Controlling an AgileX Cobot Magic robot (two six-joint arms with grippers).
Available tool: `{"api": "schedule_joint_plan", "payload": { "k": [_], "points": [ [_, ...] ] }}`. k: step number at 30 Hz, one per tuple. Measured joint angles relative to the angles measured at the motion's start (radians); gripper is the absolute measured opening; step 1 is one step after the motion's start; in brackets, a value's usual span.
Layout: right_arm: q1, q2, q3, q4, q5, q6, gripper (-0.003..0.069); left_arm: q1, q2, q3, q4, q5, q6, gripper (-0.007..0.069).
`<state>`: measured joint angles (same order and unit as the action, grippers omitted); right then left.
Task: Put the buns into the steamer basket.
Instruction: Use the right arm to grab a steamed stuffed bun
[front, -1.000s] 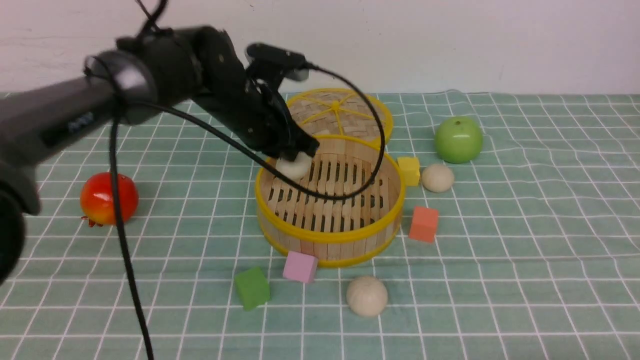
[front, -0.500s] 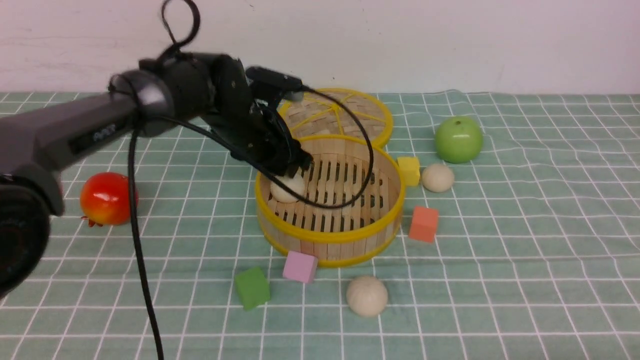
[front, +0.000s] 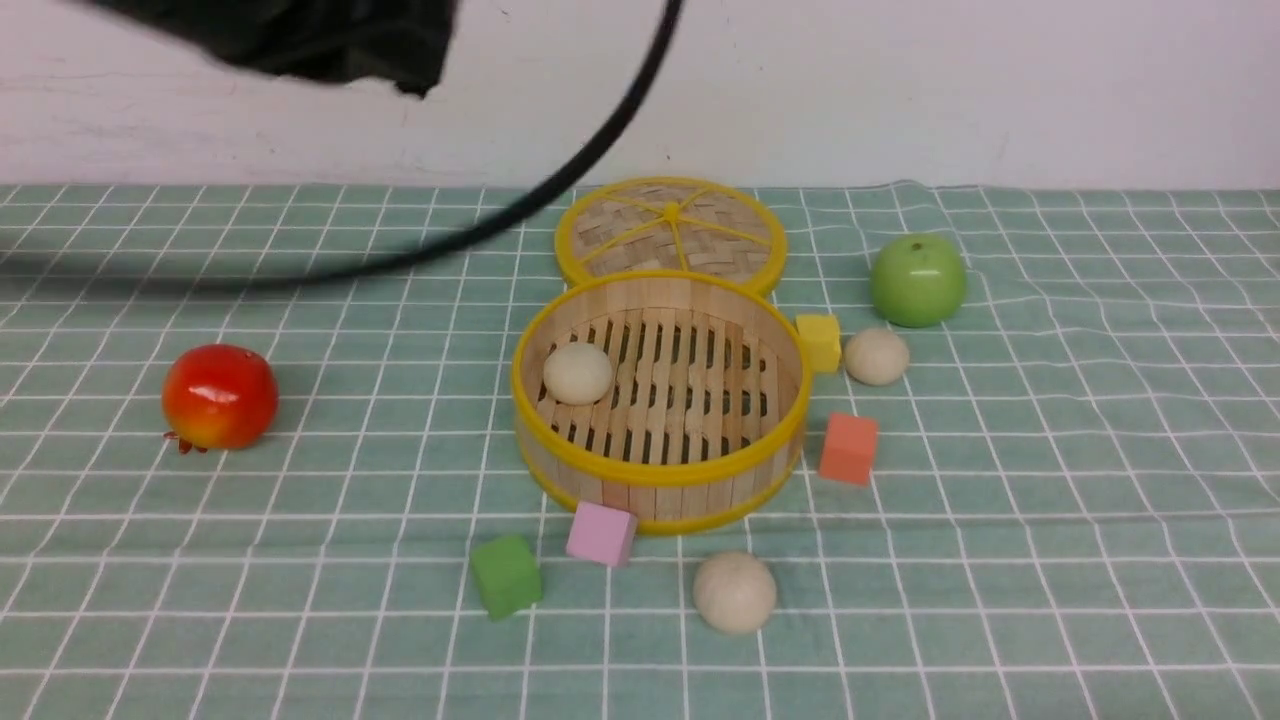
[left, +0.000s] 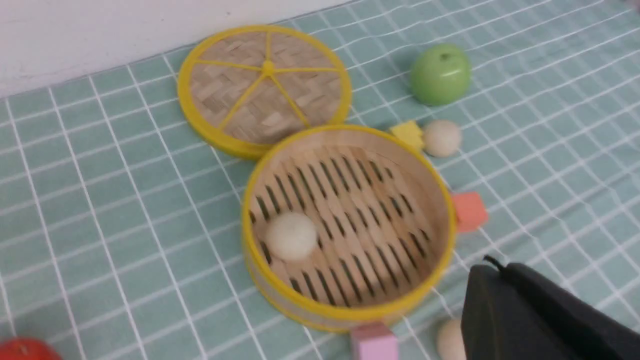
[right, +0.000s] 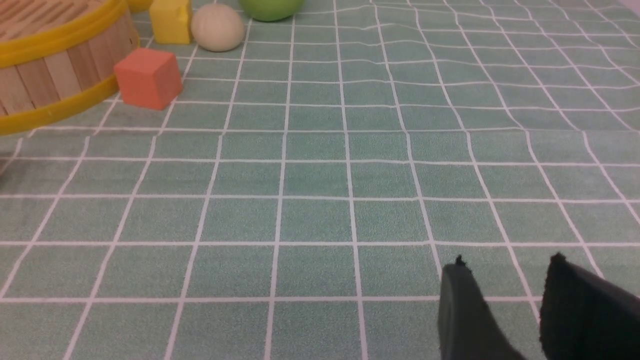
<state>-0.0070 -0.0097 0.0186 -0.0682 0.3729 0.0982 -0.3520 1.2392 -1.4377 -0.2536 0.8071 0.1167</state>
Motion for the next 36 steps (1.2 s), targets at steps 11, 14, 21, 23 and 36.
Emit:
{"api": "schedule_joint_plan", "payload": {
  "k": [11, 14, 21, 23, 36],
  "points": [
    [0.000, 0.000, 0.000, 0.000, 0.000, 0.000, 0.0240, 0.000, -0.659, 0.876, -0.072, -0.466, 0.001, -0.0014],
    [0.000, 0.000, 0.000, 0.000, 0.000, 0.000, 0.0240, 0.000, -0.753, 0.995, -0.083, -0.539, 0.001, -0.0014],
    [0.000, 0.000, 0.000, 0.000, 0.000, 0.000, 0.0240, 0.000, -0.939, 1.144, -0.123, -0.613, 0.001, -0.0014],
    [0.000, 0.000, 0.000, 0.000, 0.000, 0.000, 0.0240, 0.000, -0.949, 1.153, -0.127, -0.613, 0.001, -0.0014],
    [0.000, 0.000, 0.006, 0.327, -0.166, 0.302, 0.0240, 0.000, -0.949, 1.163, -0.127, -0.609, 0.001, -0.0014]
  ]
}}
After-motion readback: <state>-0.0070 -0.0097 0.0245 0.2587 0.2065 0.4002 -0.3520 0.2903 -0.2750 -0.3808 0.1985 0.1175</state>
